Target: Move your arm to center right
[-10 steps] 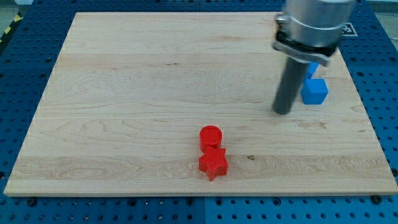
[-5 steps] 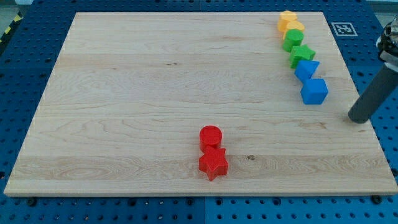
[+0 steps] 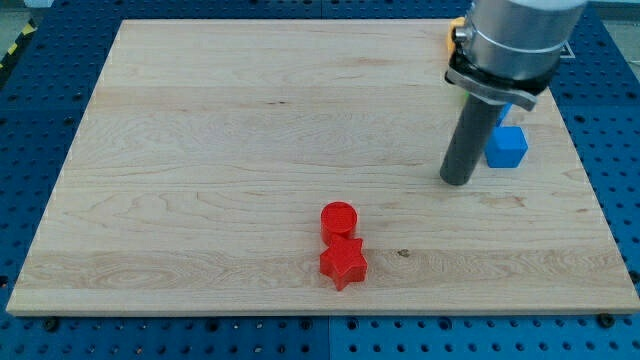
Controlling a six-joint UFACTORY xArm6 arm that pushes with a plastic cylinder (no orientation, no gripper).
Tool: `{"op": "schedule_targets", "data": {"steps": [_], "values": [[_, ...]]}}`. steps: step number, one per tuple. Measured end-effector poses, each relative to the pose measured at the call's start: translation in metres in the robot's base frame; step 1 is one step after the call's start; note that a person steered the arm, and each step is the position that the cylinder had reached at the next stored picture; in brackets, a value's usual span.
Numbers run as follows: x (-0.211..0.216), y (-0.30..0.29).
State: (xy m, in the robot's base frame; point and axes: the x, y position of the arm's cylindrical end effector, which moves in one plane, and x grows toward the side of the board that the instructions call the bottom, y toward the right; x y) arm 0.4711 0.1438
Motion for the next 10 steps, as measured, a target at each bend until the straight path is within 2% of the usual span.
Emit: {"op": "schedule_targets", "data": {"steps": [5,6,7,8,10], "values": [[0.009,0.036],[0.009,0.064],[0.009,0.128],[-0.009,0.158],[-0.119,0.121]]}}
